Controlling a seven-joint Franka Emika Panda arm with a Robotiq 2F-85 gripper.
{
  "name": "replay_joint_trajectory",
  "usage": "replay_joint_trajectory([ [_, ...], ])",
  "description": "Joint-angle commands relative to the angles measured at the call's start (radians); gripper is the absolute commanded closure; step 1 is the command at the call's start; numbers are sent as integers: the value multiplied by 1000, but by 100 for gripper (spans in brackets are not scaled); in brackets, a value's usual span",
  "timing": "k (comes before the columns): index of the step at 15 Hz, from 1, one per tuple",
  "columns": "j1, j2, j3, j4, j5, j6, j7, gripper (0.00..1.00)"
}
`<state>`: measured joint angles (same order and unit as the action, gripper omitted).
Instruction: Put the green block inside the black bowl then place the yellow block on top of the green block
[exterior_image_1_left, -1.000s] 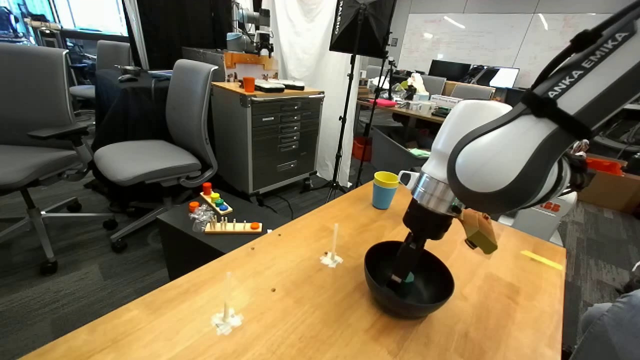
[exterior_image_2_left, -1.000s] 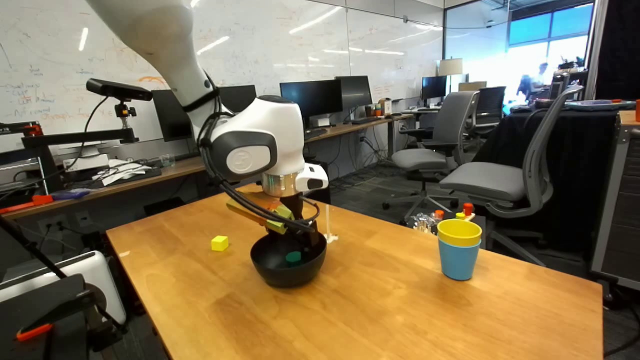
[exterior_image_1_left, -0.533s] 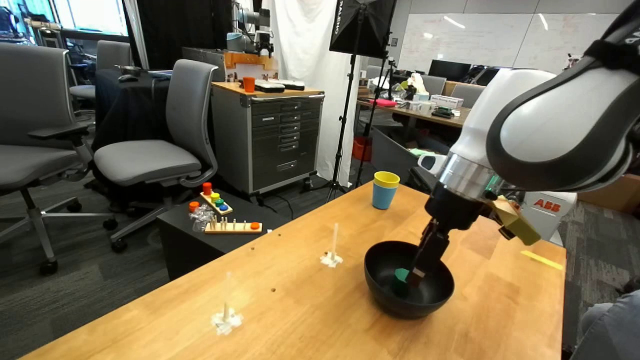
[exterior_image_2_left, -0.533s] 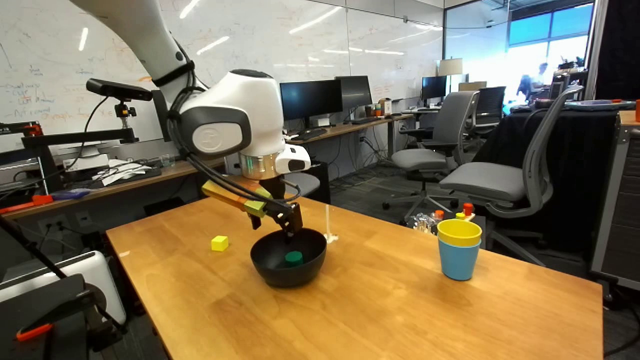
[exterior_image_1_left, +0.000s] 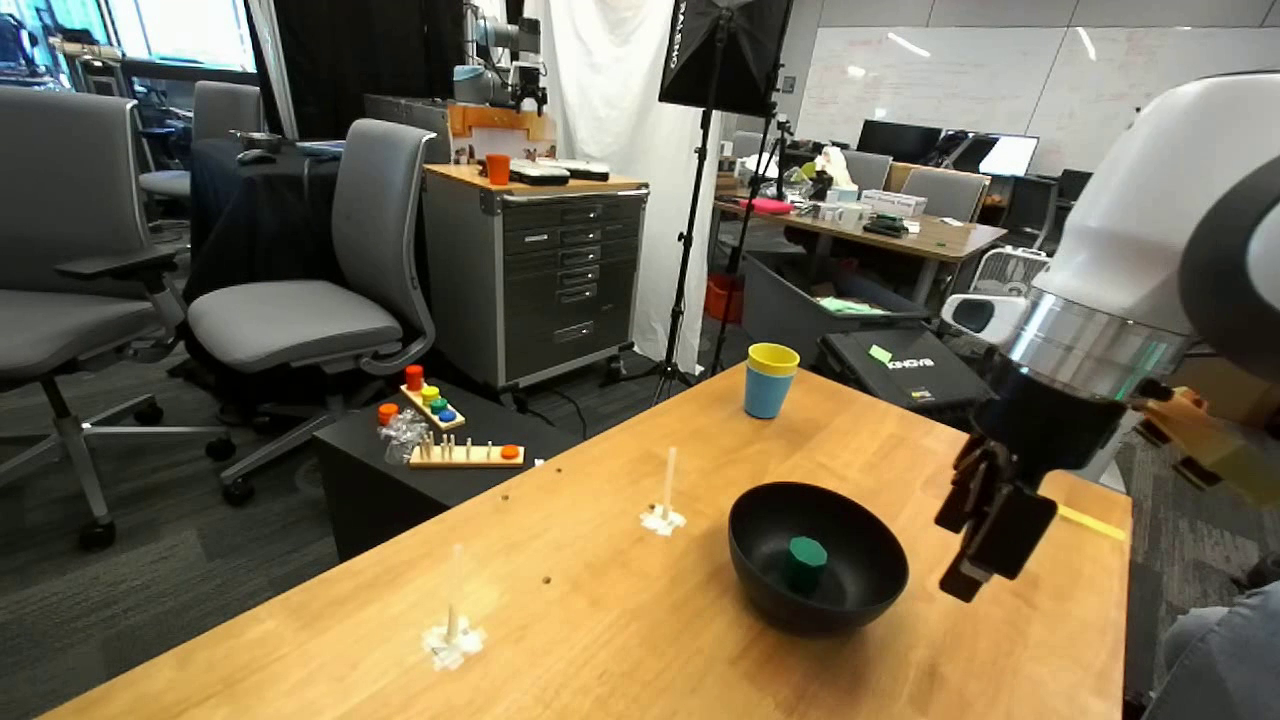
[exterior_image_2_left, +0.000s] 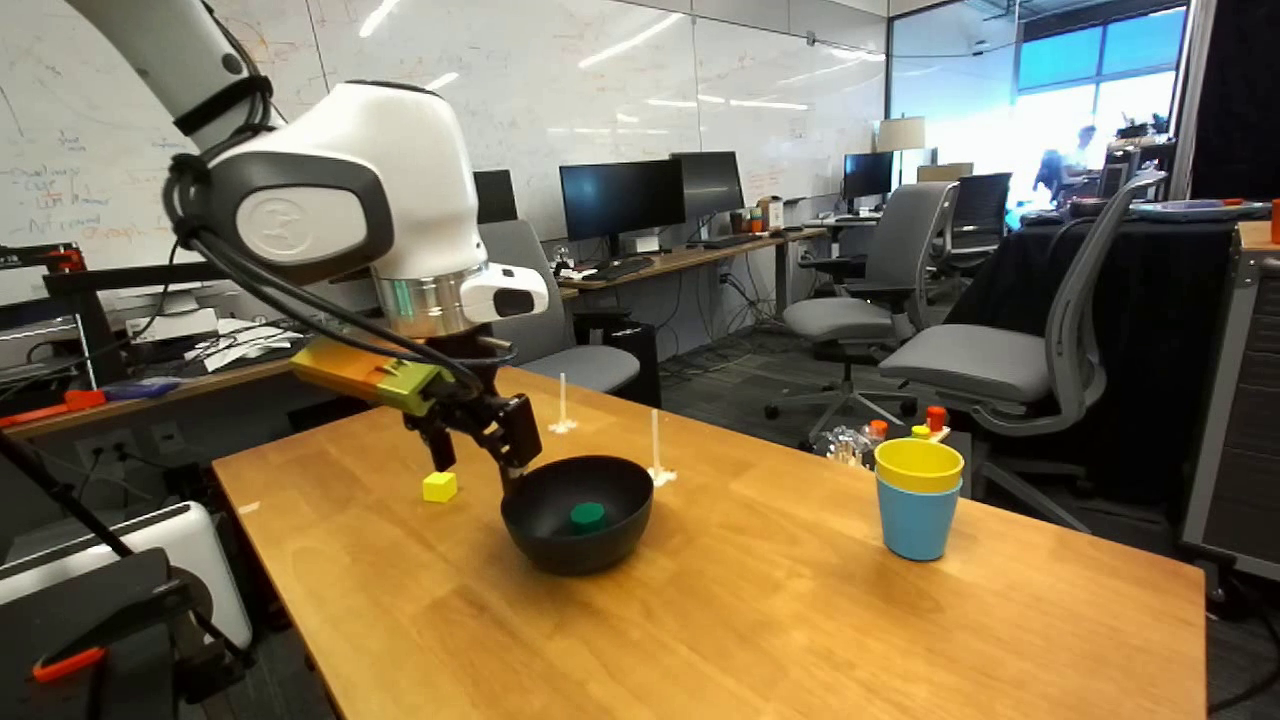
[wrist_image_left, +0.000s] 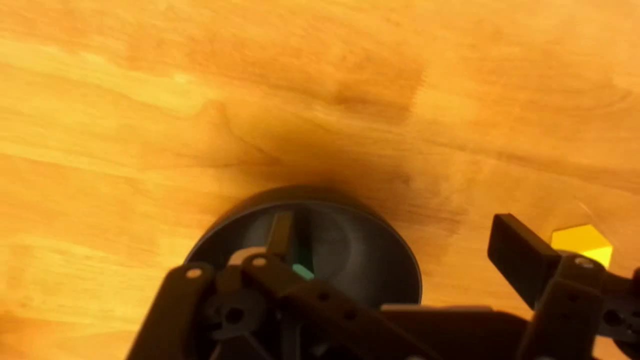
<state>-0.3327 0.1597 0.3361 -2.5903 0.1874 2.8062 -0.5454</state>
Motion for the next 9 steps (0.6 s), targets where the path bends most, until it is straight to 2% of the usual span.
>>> replay_joint_trajectory([
  [1,98,-34,-95,-27,24,-7,-15,0],
  [4,137,-98,-136,-80,12,-11,-6,0],
  [9,141,-109,-141,-88,9,-13,-4,0],
])
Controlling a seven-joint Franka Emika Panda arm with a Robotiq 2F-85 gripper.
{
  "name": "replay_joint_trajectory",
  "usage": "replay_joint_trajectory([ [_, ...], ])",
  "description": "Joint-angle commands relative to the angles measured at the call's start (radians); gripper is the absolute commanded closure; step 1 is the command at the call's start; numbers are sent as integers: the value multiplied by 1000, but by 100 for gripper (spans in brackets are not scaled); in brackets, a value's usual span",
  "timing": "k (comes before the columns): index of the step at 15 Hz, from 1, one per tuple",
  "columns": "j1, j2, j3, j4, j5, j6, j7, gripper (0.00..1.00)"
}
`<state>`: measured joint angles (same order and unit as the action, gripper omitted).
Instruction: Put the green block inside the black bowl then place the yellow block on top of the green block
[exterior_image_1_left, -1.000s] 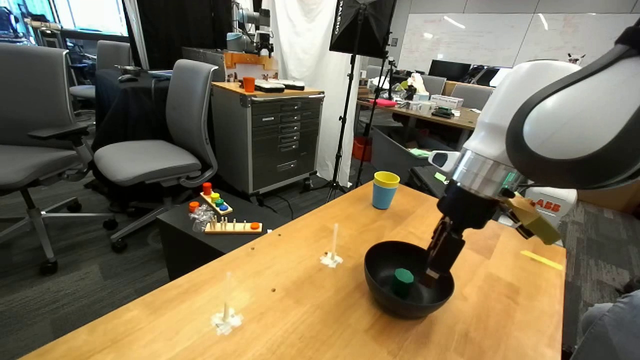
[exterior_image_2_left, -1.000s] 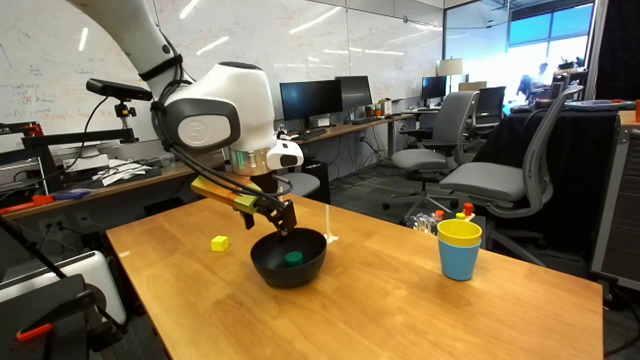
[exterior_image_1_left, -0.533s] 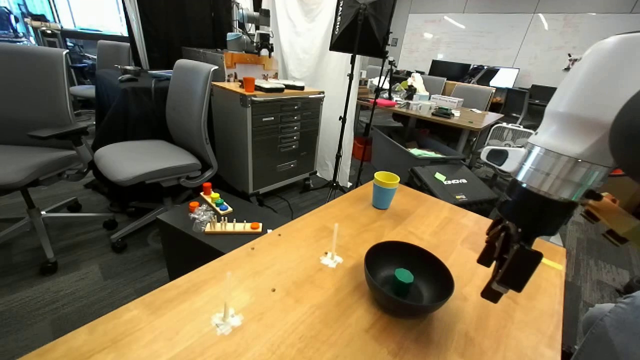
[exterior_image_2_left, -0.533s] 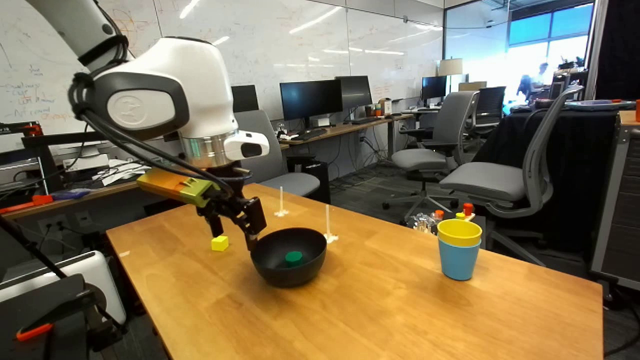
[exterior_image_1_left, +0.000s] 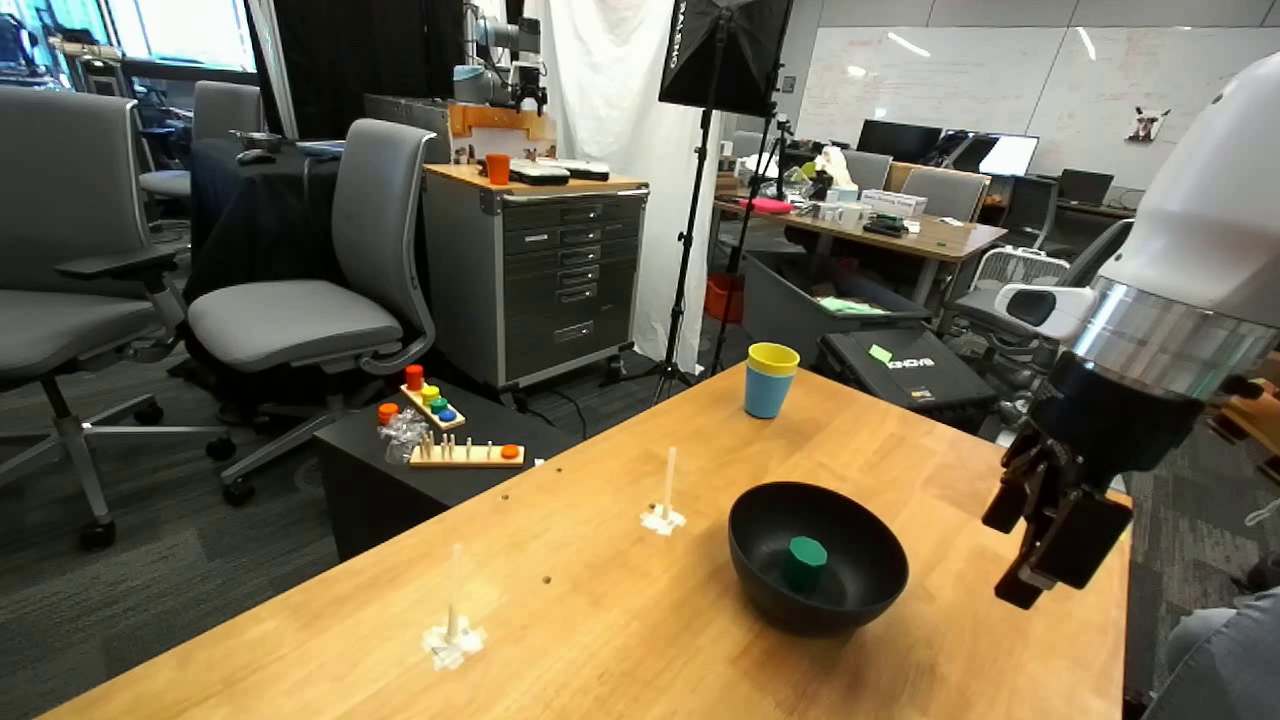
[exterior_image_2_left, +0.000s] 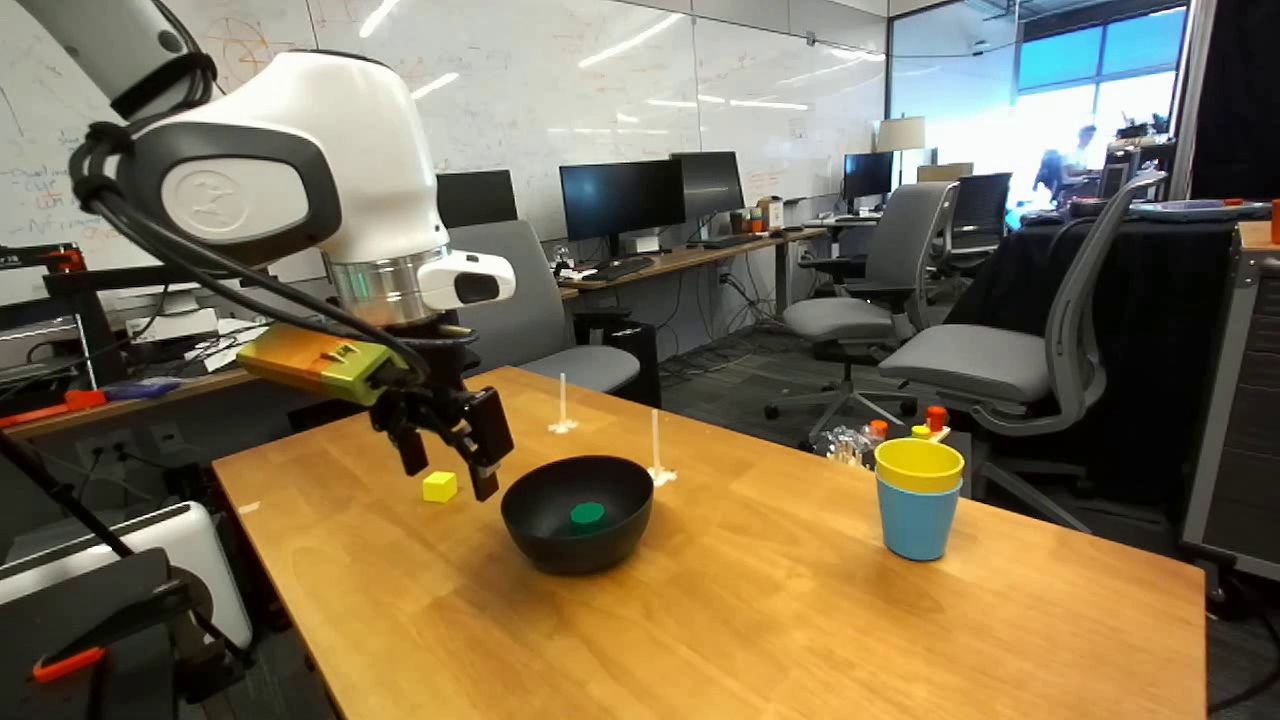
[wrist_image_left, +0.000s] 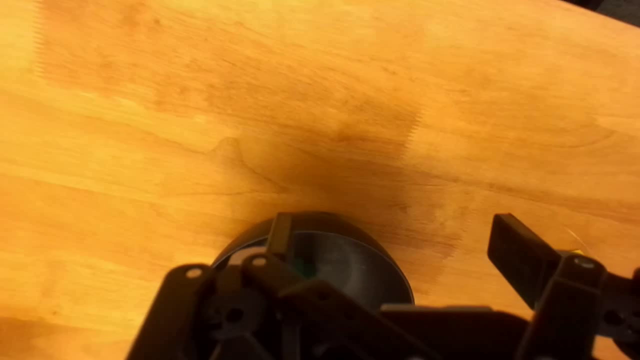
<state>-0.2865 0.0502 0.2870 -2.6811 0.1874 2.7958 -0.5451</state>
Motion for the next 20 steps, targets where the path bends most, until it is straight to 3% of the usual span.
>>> replay_joint_trajectory([
  [1,97,13,-97,12,61,-2,-42,0],
  [2,110,21,-102,21,121,-15,-93,0],
  [4,142,16,-115,22,141,-21,-96,0],
  [8,215,8,-108,48,98,-87,-52,0],
  [14,331,63,-95,183,-16,-169,20,0],
  [20,377,215,-78,314,-86,-171,24,0],
])
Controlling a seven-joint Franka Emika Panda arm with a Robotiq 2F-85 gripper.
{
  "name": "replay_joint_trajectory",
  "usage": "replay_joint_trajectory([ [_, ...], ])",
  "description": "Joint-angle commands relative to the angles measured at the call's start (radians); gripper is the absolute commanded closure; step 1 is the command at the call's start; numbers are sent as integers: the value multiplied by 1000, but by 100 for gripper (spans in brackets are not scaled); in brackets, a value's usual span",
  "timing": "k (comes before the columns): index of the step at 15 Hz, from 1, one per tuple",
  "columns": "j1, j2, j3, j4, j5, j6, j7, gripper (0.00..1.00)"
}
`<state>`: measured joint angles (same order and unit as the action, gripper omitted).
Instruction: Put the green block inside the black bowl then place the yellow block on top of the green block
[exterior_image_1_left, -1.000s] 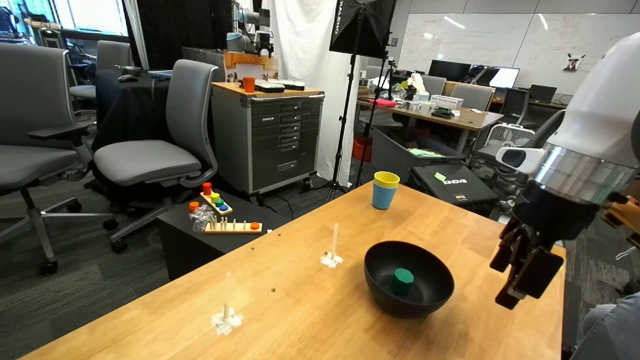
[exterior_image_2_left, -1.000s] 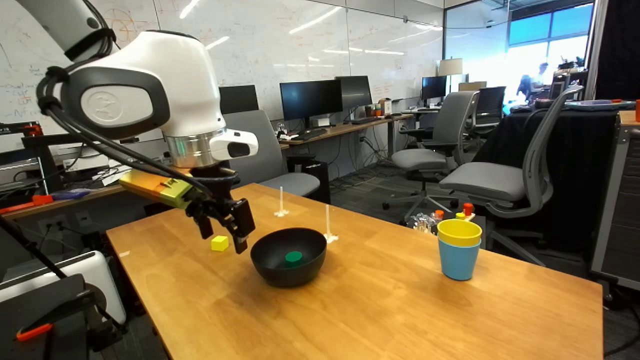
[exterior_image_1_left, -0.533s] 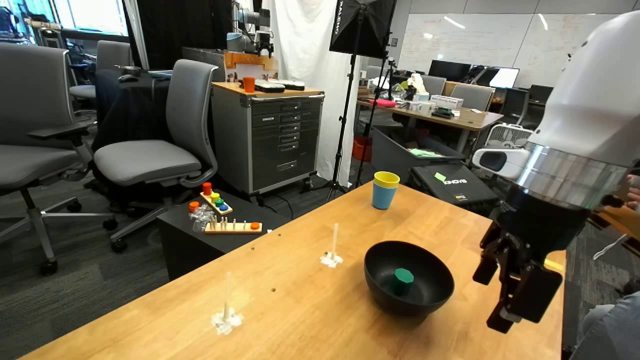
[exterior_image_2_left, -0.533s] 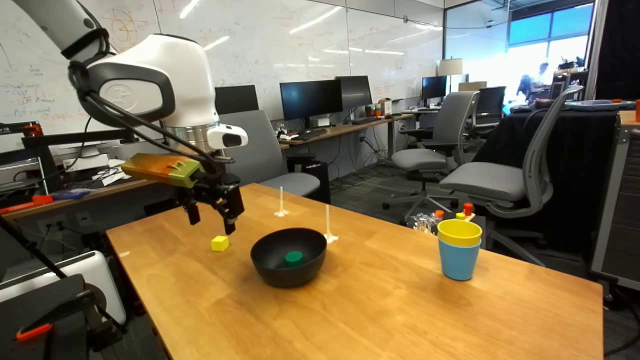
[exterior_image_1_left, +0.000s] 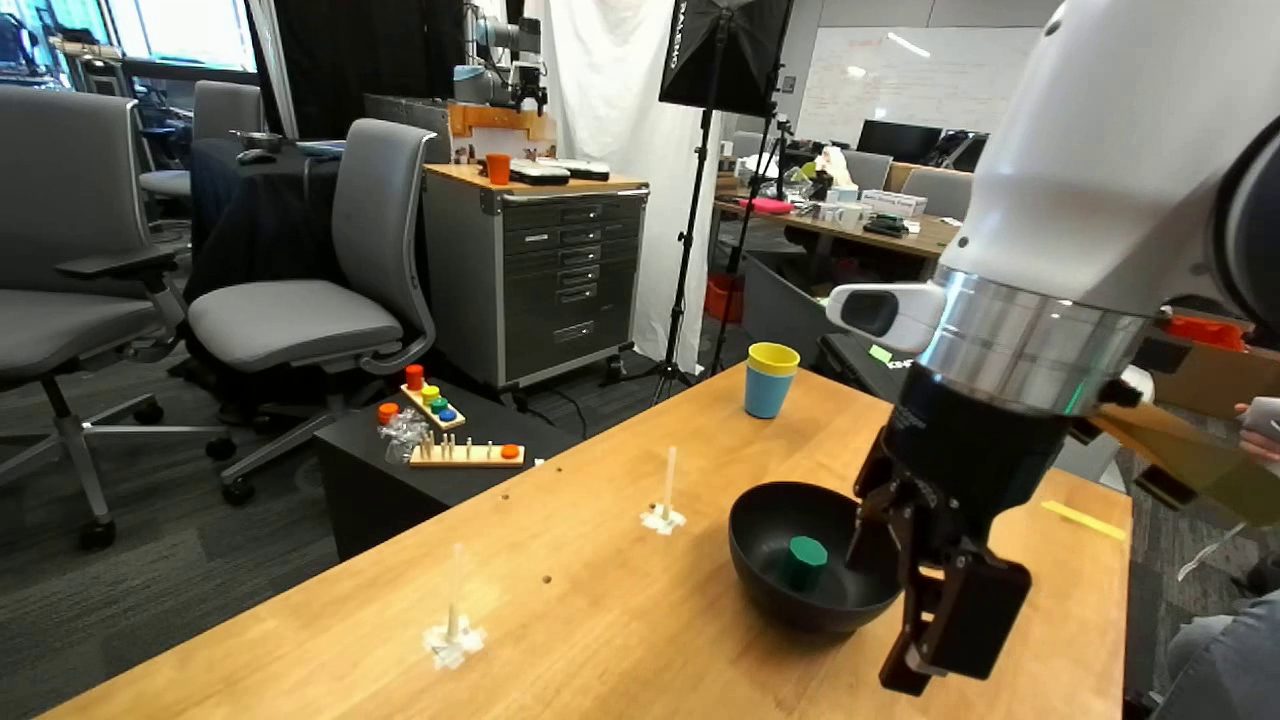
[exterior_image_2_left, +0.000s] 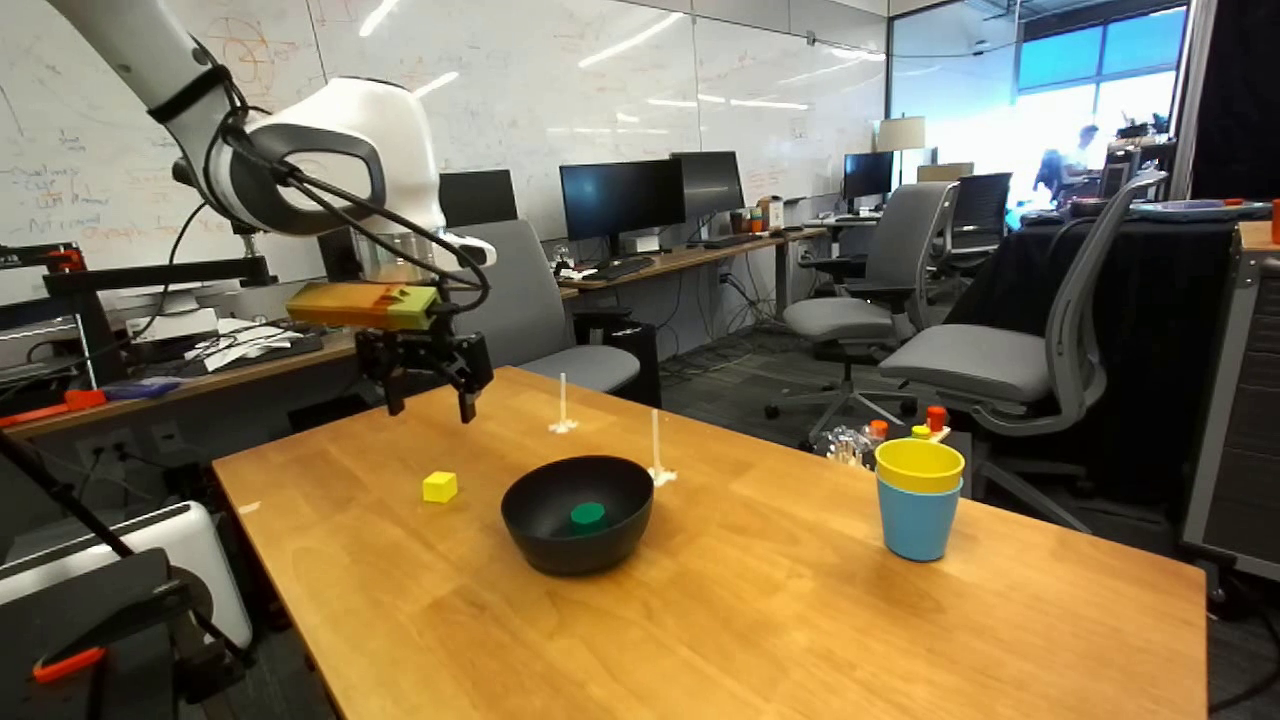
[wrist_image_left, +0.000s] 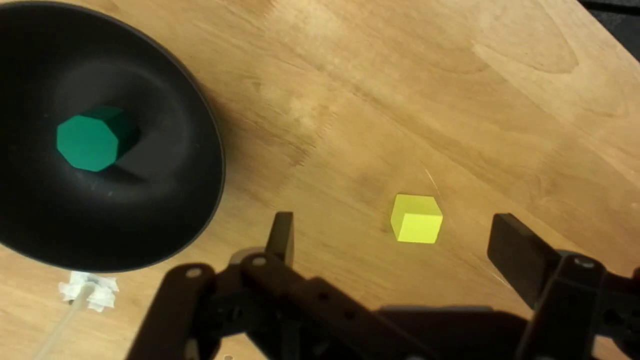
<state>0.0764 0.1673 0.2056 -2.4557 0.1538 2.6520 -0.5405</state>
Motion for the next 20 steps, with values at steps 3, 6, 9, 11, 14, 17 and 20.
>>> replay_joint_trajectory([
  [3,41,186,-5,142,-152,-19,67,0],
  [6,79,271,-16,200,-262,-24,128,0],
  [9,128,358,-27,269,-347,-22,189,0],
  [11,161,407,-34,308,-387,-16,225,0],
  [14,198,470,-36,361,-426,-8,255,0],
  [17,219,522,-32,405,-439,-1,265,25],
  [20,229,550,-30,432,-443,-2,267,42],
])
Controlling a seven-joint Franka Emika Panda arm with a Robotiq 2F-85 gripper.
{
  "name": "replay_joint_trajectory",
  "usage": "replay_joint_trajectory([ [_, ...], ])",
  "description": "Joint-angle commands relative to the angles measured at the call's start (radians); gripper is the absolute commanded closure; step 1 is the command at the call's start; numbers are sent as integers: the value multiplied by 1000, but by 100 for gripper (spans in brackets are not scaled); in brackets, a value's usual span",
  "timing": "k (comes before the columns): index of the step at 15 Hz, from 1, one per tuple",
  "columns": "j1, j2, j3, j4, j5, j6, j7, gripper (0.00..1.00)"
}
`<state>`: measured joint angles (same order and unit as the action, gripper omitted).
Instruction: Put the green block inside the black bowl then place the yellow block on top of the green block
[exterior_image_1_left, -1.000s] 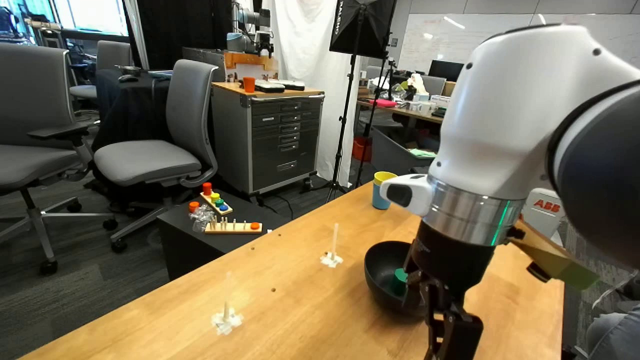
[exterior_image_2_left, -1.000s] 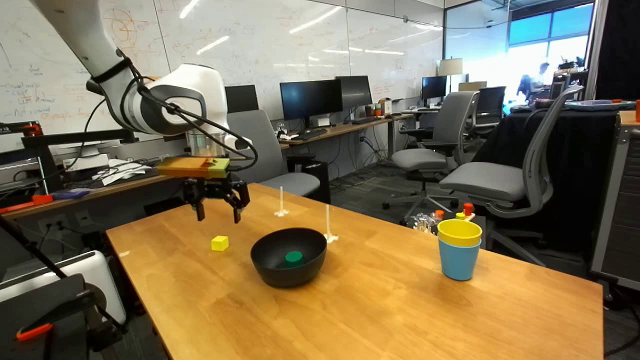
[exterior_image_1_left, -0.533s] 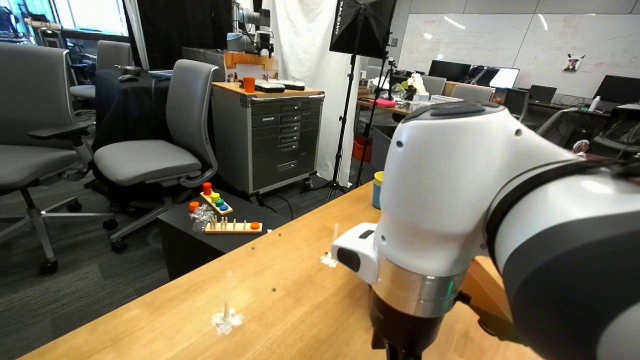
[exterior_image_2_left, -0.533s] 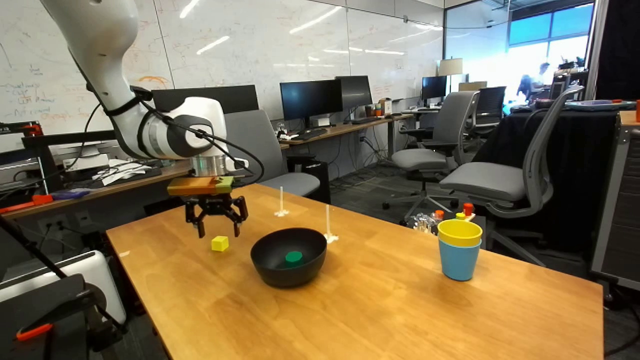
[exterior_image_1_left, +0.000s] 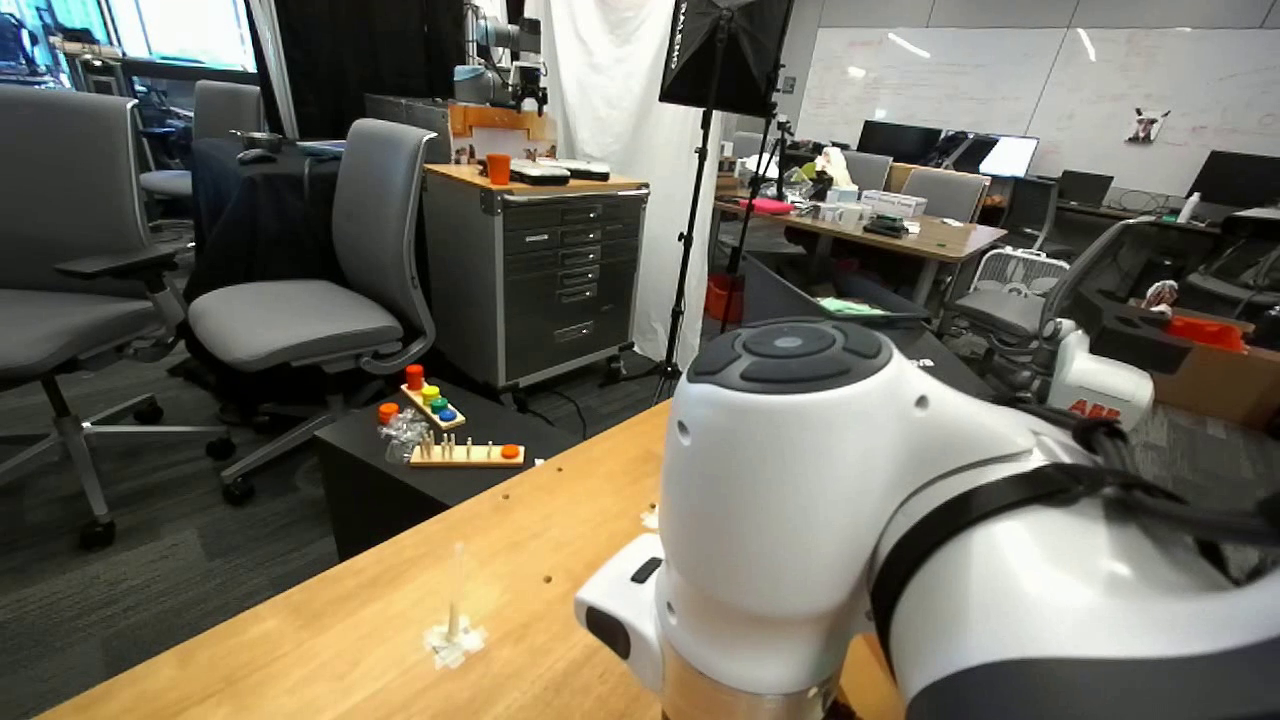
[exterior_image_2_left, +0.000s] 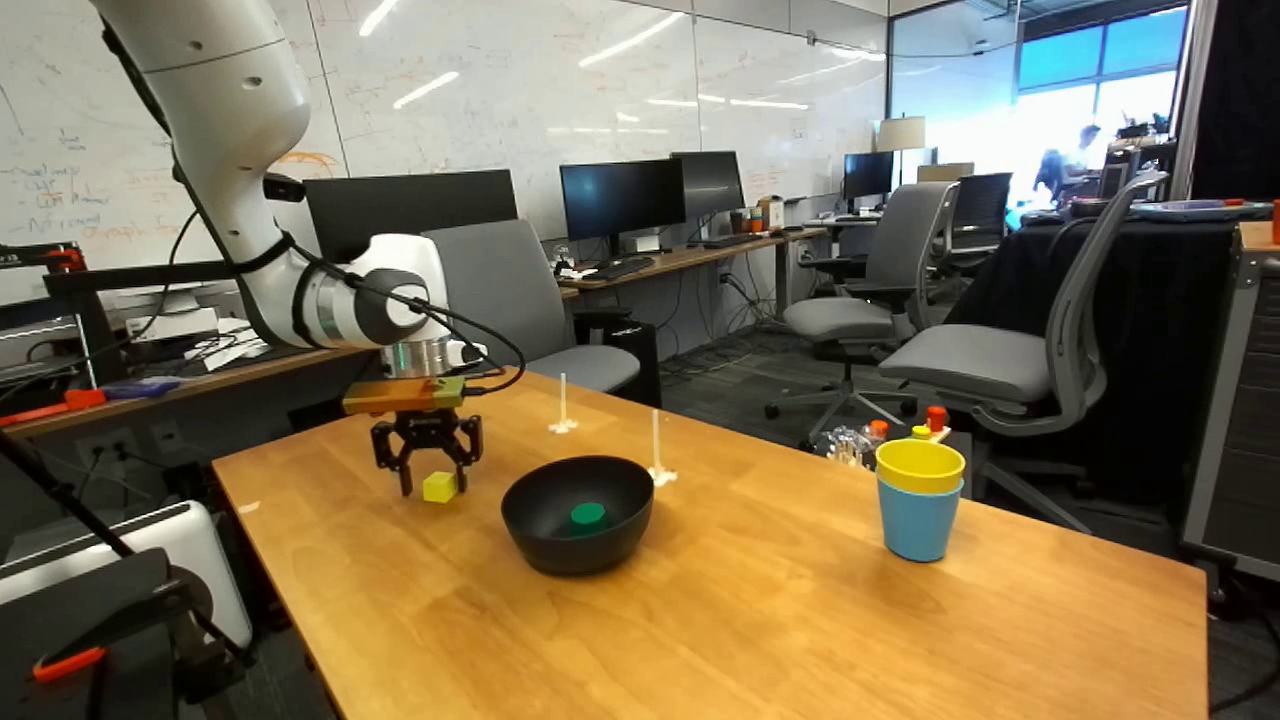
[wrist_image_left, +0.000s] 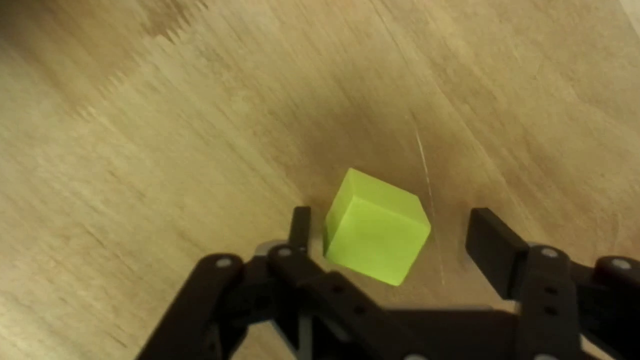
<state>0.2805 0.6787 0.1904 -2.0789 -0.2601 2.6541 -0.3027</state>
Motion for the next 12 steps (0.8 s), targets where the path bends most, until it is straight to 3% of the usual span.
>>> replay_joint_trajectory([
  [1,23,46,-12,62,-26,-1,26,49],
  [6,15,40,-3,69,-19,-10,19,84],
  [12,-1,19,6,50,-10,-5,12,86],
])
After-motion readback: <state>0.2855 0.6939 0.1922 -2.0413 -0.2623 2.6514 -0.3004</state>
